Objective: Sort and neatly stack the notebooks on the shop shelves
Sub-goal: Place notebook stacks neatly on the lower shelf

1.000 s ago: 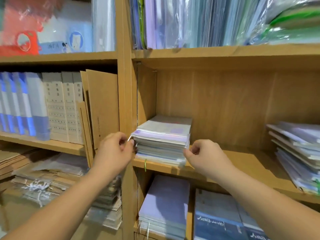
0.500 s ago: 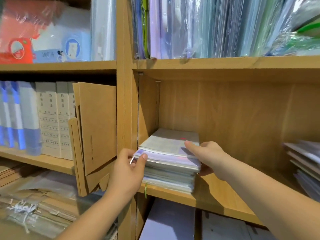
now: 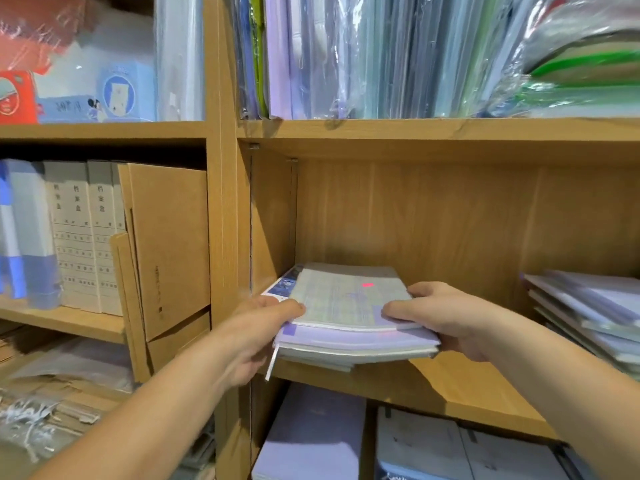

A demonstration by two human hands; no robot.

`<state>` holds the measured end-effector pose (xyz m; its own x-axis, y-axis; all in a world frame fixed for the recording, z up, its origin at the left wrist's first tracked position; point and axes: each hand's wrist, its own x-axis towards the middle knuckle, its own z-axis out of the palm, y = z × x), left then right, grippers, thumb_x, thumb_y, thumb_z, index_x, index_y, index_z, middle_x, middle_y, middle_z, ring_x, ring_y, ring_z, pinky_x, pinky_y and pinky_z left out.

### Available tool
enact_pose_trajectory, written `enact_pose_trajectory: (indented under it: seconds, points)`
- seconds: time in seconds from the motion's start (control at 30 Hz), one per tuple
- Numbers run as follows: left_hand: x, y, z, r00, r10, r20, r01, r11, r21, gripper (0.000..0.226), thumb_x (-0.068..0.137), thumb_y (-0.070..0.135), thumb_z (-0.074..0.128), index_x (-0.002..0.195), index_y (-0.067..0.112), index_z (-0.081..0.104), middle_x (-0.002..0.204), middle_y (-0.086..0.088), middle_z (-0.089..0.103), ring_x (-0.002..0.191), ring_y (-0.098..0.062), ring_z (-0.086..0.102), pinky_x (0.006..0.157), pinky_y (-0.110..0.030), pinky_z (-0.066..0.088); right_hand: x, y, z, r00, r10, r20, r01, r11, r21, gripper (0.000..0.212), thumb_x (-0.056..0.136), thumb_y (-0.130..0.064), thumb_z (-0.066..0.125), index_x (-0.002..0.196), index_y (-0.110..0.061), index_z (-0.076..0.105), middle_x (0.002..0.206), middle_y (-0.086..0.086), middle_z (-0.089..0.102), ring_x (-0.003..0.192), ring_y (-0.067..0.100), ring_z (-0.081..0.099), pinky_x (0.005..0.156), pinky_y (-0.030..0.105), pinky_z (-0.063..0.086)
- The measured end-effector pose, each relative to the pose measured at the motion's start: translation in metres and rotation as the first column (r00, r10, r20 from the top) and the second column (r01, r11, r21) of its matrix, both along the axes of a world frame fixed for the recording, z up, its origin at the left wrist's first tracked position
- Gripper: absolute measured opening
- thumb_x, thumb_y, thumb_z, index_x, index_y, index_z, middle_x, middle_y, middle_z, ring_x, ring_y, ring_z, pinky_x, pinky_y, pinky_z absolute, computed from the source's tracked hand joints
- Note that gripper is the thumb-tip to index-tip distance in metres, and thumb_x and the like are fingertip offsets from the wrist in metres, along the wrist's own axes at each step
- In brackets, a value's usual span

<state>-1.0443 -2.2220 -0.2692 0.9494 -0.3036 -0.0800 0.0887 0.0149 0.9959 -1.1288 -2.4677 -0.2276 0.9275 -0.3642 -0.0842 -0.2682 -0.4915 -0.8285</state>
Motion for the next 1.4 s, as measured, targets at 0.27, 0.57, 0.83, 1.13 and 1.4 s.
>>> enact_pose_trajectory:
  seconds: [0.27,0.57,0.83,1.13,1.4]
  points:
    - [-0.110,0.015,-0.032,0.951,-0.309,0.032,0.310,0.950,-0.031,0.036,0.096,0.005,0.060,0.129,0.015,0.067,0.120,-0.012,0.074,0.113,-0.032,0.070,0.106,-0.051,0.050,-0.118,0.001,-0.033,0.998,-0.029,0.062,0.036,0.993,-0.116,0.034,0.095,-0.037,0.068,0.122,-0.017,0.062,0.078,0.001,0.078,0.059,0.016,0.069,0.049,0.024,0.052]
    - [-0.217,0.017,-0.128,0.866,-0.498,-0.045,0.497,0.849,0.178,0.038,0.099,0.002,0.058,0.134,0.017,0.063,0.125,-0.003,0.073,0.117,-0.022,0.069,0.111,-0.044,0.045,-0.249,0.003,-0.143,0.999,-0.041,0.000,0.040,0.992,-0.120,0.014,0.100,-0.041,0.059,0.112,-0.034,0.062,0.082,-0.018,0.073,0.070,0.000,0.067,0.055,0.017,0.047]
    - [-0.177,-0.037,-0.203,0.876,-0.477,0.071,0.423,0.830,0.365,0.035,0.102,0.015,0.060,0.133,0.031,0.063,0.120,0.019,0.072,0.113,-0.004,0.068,0.091,-0.015,0.054,-0.216,-0.024,-0.228,0.981,-0.156,-0.115,0.118,0.950,-0.288,0.036,0.103,-0.039,0.053,0.119,-0.008,0.043,0.098,-0.001,0.059,0.081,0.010,0.055,0.061,0.026,0.040]
    - [-0.080,-0.109,-0.260,0.872,-0.436,0.221,0.287,0.823,0.490,0.038,0.105,0.020,0.052,0.139,0.037,0.056,0.127,0.027,0.065,0.121,0.003,0.058,0.103,-0.016,0.045,-0.115,-0.086,-0.273,0.978,-0.193,-0.082,0.169,0.956,-0.238,0.052,0.104,-0.043,0.050,0.141,-0.008,0.040,0.129,0.005,0.058,0.112,0.025,0.056,0.086,0.033,0.043]
    - [-0.030,-0.151,-0.292,0.889,-0.381,0.254,0.204,0.826,0.526,0.032,0.104,0.022,0.051,0.134,0.031,0.060,0.123,0.019,0.068,0.117,-0.005,0.062,0.100,-0.024,0.050,-0.058,-0.121,-0.310,0.961,-0.256,-0.108,0.228,0.949,-0.215,0.046,0.104,-0.044,0.052,0.134,-0.010,0.045,0.104,0.008,0.062,0.084,0.020,0.054,0.068,0.034,0.047]
